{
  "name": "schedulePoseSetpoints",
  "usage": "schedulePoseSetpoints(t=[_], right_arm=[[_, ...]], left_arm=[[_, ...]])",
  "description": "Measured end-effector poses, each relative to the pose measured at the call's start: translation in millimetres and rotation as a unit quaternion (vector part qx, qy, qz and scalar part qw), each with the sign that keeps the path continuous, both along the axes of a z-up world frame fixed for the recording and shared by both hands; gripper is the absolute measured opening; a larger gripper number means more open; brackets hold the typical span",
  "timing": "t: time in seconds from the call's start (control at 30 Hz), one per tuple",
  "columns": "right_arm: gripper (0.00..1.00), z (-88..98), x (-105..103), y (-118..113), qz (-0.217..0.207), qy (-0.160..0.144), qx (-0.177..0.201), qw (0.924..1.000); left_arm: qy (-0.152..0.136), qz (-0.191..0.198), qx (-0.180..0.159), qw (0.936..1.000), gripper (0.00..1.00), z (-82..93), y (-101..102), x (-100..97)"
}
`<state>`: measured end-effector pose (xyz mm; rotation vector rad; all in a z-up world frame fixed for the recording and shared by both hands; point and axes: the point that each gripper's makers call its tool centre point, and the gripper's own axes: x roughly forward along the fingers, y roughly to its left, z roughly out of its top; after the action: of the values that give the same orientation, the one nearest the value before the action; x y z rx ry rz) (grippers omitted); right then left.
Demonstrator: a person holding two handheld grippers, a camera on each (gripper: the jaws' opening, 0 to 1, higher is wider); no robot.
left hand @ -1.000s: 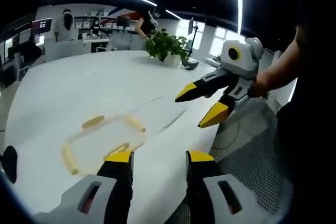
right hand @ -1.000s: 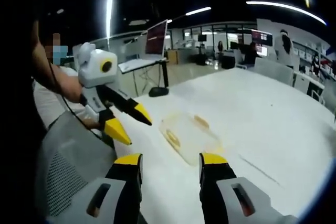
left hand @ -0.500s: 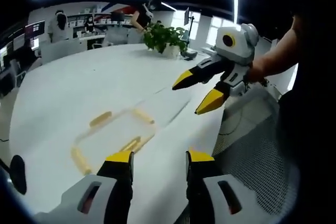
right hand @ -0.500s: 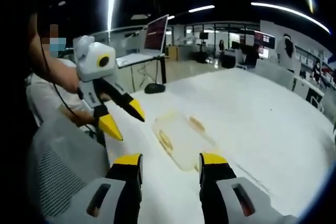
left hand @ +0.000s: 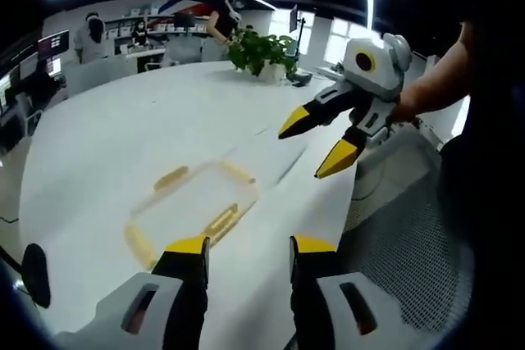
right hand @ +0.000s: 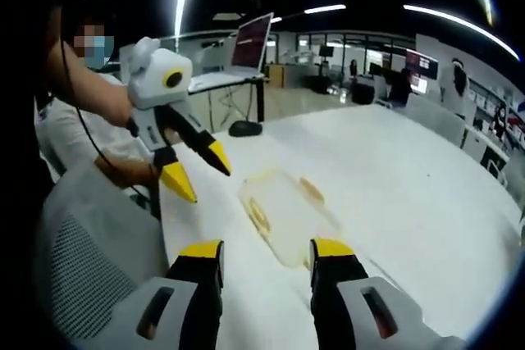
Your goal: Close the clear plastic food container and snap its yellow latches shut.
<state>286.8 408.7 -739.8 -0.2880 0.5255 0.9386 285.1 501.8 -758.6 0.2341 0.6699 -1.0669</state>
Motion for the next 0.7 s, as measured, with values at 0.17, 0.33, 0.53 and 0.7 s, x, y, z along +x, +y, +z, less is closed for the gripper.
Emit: schedulePoseSetpoints(t=[0.17, 0.33, 0.53, 0.7], right_arm=[[0.41, -1.1, 3.2, 1.7, -0.005, 0.010, 0.007, 0.9999], [0.40, 0.3, 12.4, 0.7, -0.012, 0.009, 0.005, 0.9999], [0.40, -1.2, 19.5, 0.0, -0.013, 0.019, -0.002, 0.9997], [0.41, -4.2, 25.7, -0.2, -0.004, 0.017, -0.015, 0.9997]], left_arm=[[0.003, 0.005, 0.014, 0.9999, 0.38, -7.0, 7.7, 6.1], [0.004, -0.001, 0.023, 0.9997, 0.36, -9.5, 13.8, 10.0], [0.001, -0.010, 0.041, 0.9991, 0.36, -15.0, 21.6, 18.8], [0.001, -0.014, 0.048, 0.9988, 0.37, -16.7, 24.8, 24.7]])
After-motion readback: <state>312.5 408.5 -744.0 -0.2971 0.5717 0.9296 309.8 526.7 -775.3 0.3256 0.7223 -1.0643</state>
